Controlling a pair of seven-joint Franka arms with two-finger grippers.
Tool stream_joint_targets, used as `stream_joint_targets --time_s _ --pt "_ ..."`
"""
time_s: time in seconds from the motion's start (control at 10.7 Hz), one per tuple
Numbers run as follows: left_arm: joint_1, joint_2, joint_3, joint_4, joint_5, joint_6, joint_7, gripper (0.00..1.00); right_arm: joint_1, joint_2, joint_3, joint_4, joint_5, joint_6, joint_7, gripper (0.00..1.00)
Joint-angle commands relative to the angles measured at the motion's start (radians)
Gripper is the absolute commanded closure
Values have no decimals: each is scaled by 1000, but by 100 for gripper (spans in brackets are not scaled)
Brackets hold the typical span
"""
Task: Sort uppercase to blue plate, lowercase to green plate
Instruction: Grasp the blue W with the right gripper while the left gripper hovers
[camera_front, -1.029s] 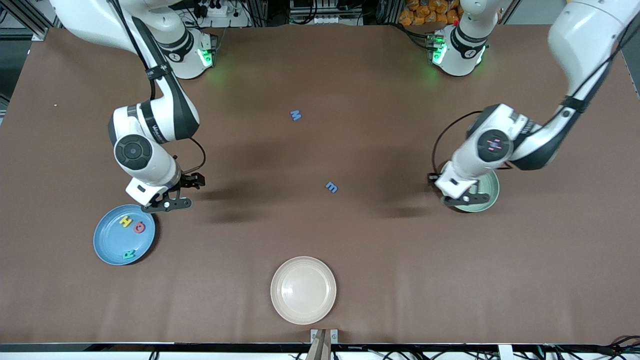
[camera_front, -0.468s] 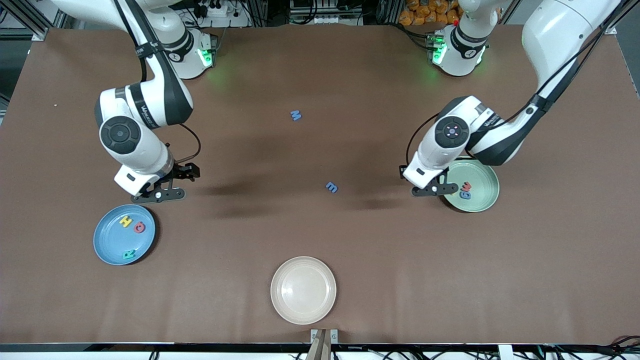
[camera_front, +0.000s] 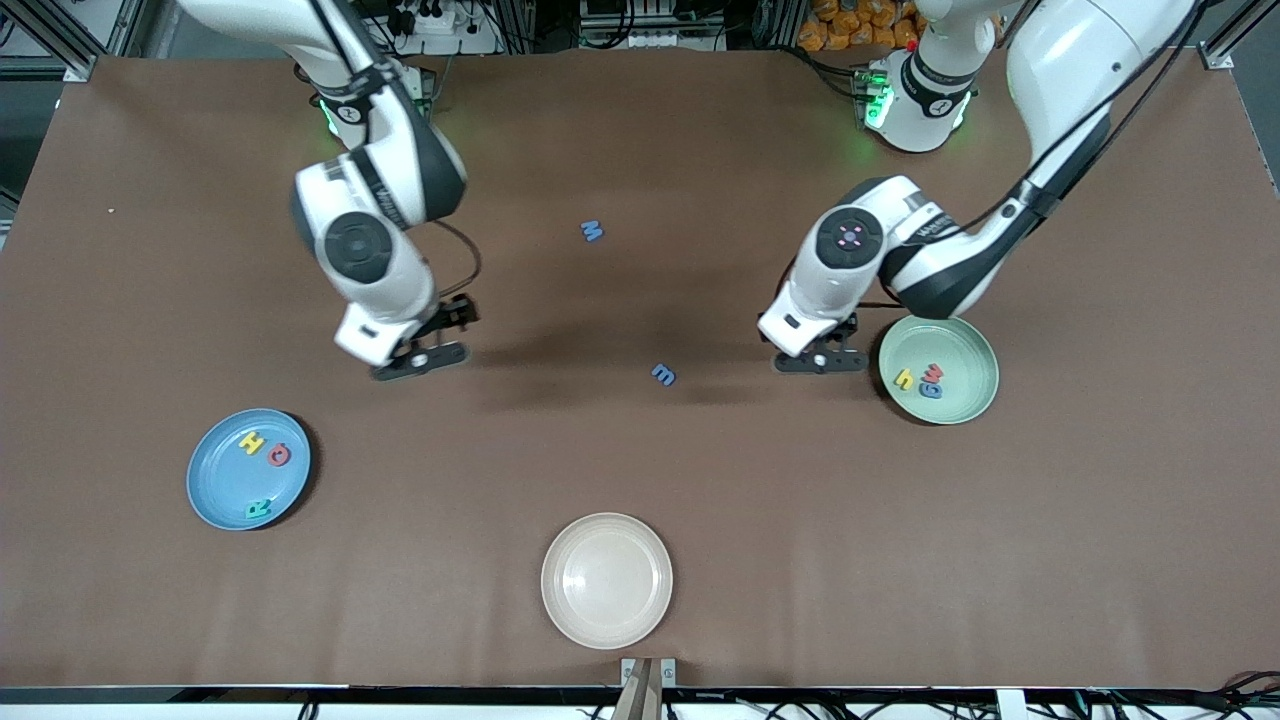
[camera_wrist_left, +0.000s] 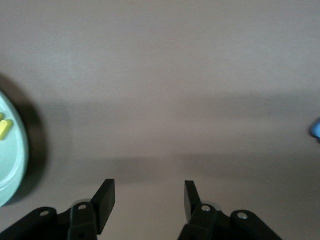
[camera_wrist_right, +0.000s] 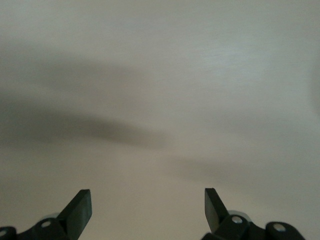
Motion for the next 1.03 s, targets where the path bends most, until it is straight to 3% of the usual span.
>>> stream_joint_targets --time_s 0.0,0.47,0.94 --pt "16 17 11 22 0 -3 24 36 79 -8 -4 -23 58 37 4 0" --pt "66 -4 106 63 0 -9 192 37 198 -2 2 -98 123 170 62 0" --pt "76 8 108 69 -4 -9 219 37 190 -6 155 -247 138 342 176 0"
